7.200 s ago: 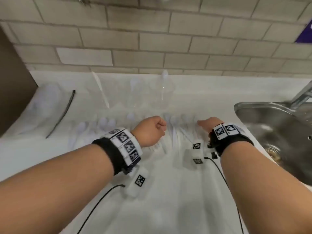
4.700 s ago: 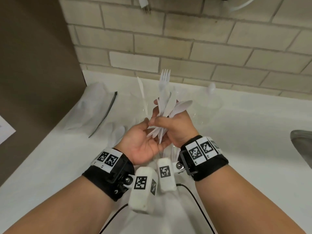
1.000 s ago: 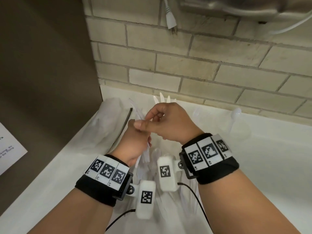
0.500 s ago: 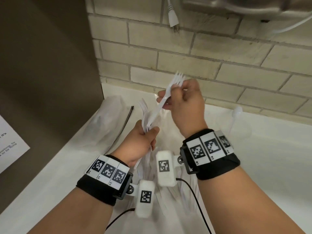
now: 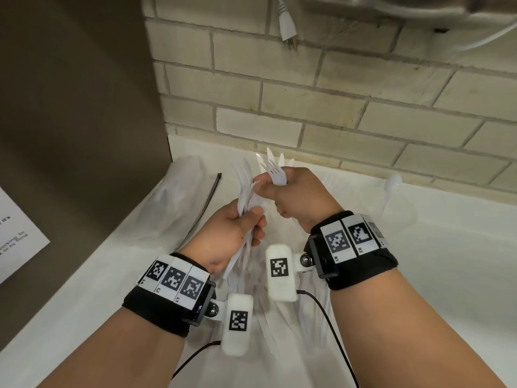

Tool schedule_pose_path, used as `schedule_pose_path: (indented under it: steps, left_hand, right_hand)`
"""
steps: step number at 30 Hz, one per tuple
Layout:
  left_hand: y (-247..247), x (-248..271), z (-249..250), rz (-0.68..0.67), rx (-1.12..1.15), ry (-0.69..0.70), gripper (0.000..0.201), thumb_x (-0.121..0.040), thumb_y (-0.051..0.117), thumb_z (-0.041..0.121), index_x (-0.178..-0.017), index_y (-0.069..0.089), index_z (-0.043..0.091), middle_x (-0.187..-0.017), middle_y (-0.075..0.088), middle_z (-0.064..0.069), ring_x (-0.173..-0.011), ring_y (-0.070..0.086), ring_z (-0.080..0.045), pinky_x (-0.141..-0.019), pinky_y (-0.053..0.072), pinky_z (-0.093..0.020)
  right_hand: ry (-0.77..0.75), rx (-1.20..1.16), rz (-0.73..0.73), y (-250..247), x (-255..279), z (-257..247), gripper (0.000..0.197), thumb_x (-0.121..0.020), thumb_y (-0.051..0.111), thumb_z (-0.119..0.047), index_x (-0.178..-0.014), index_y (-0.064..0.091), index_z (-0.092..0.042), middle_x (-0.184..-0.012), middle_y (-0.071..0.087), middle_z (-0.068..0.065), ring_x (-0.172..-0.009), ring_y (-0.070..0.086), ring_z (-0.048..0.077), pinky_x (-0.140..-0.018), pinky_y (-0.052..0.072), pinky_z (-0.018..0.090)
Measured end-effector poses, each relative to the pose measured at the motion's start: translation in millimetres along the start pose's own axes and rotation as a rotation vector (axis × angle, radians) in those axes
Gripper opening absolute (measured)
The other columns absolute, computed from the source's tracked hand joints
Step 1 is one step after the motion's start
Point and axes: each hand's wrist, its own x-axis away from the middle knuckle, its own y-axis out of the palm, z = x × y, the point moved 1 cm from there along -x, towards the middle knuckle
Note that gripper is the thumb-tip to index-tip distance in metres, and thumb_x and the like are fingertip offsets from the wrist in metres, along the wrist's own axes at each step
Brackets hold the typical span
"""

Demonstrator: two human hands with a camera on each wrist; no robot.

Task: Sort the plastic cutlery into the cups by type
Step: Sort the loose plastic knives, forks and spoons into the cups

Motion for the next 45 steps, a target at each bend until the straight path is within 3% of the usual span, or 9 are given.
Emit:
schedule_pose_path:
  steps: [13, 20, 24, 28, 31, 35, 37, 41, 45]
  left_hand:
    - [1.2, 3.8, -1.2, -0.056, -0.273, 0.108, 0.025, -0.098, 0.049, 0.022, -0.077, 0.05, 0.008, -0.055, 0.053, 0.007, -0.053, 0.048, -0.01, -0.054, 0.043, -0.021]
    - [4.0, 6.1, -2.9, 0.01, -0.339, 0.077, 0.025, -0.099, 0.046, 0.027, -0.077, 0.047, 0.015, -0.059, 0.048, 0.0, -0.053, 0.044, -0.013, -0.051, 0.041, -0.021]
    - [2.5, 1.2, -3.1, 0.087, -0.356, 0.05, 0.018, -0.099, 0.044, 0.024, -0.089, 0.049, 0.01, -0.06, 0.055, 0.001, -0.046, 0.05, -0.011, -0.05, 0.045, -0.024]
    - [3.5, -1.7, -2.9, 0.159, -0.39, 0.028, 0.021, -0.1, 0.042, 0.025, -0.114, 0.047, 0.011, -0.072, 0.061, 0.0, -0.05, 0.054, -0.016, -0.055, 0.049, -0.032]
    - [5.4, -2.3, 0.6, 0.181, -0.47, 0.048, 0.033, -0.1, 0.039, 0.028, -0.127, 0.043, 0.01, -0.074, 0.061, 0.002, -0.053, 0.055, -0.018, -0.063, 0.054, -0.038]
    - [9.6, -1.4, 8.8, 0.16, -0.452, 0.063, 0.017, -0.1, 0.038, 0.029, -0.117, 0.04, 0.027, -0.077, 0.062, -0.004, -0.057, 0.059, -0.02, -0.064, 0.057, -0.04]
    - [10.9, -0.5, 10.5, 0.161, -0.459, 0.076, 0.015, -0.1, 0.039, 0.027, -0.107, 0.047, 0.017, -0.077, 0.063, -0.006, -0.057, 0.06, -0.02, -0.062, 0.056, -0.035]
    - [10.2, 0.9, 4.0, 0.177, -0.535, 0.115, 0.023, -0.099, 0.04, 0.034, -0.081, 0.044, 0.022, -0.069, 0.063, -0.003, -0.052, 0.057, -0.017, -0.058, 0.051, -0.03]
    - [8.3, 3.7, -2.3, 0.136, -0.616, 0.135, 0.03, -0.099, 0.038, 0.04, -0.095, 0.056, 0.016, -0.065, 0.06, 0.004, -0.055, 0.056, -0.012, -0.055, 0.042, -0.021]
  right_hand:
    - [-0.246, 0.041, 0.231, -0.6, -10.1, -7.4, 0.012, -0.093, 0.055, -0.015, -0.083, 0.054, -0.019, -0.077, 0.058, -0.006, -0.071, 0.053, 0.012, -0.072, 0.044, 0.03]
    - [-0.457, -0.129, 0.548, -18.6, -4.0, -38.4, 0.007, -0.101, 0.038, -0.02, -0.095, 0.036, -0.019, -0.086, 0.066, 0.009, -0.065, 0.068, 0.01, -0.055, 0.048, 0.013]
    - [-0.472, -0.103, 0.472, -20.4, 7.1, -45.7, 0.006, -0.101, 0.04, -0.022, -0.097, 0.035, -0.023, -0.085, 0.049, -0.004, -0.05, 0.065, 0.025, -0.04, 0.048, 0.024]
    - [-0.33, 0.153, 0.304, -10.1, 1.1, -28.3, 0.029, -0.086, 0.067, -0.025, -0.103, 0.045, -0.018, -0.085, 0.049, -0.011, -0.07, 0.054, 0.007, -0.062, 0.054, 0.031]
    - [-0.153, 0.129, 0.201, 1.1, -2.6, -11.9, 0.045, -0.066, 0.083, -0.041, -0.093, 0.061, -0.012, -0.074, 0.057, -0.007, -0.064, 0.054, 0.011, -0.061, 0.047, 0.03]
    - [-0.096, 0.115, 0.145, 15.4, -2.2, -3.1, 0.032, -0.066, 0.083, -0.035, -0.07, 0.063, -0.01, -0.059, 0.059, -0.005, -0.053, 0.055, 0.011, -0.054, 0.041, 0.025]
    - [-0.135, 0.182, 0.164, 19.3, -2.9, -5.7, 0.023, -0.076, 0.073, -0.027, -0.068, 0.059, -0.012, -0.06, 0.057, -0.004, -0.055, 0.053, 0.012, -0.054, 0.038, 0.023]
    - [-0.219, 0.189, 0.253, 19.2, -4.2, -11.3, 0.015, -0.087, 0.063, -0.025, -0.092, 0.061, -0.011, -0.087, 0.063, 0.005, -0.075, 0.057, 0.018, -0.06, 0.038, 0.022]
    - [-0.303, 0.025, 0.411, 4.8, -3.8, -23.1, 0.015, -0.092, 0.059, -0.024, -0.101, 0.058, -0.013, -0.091, 0.064, 0.003, -0.076, 0.058, 0.014, -0.065, 0.047, 0.022]
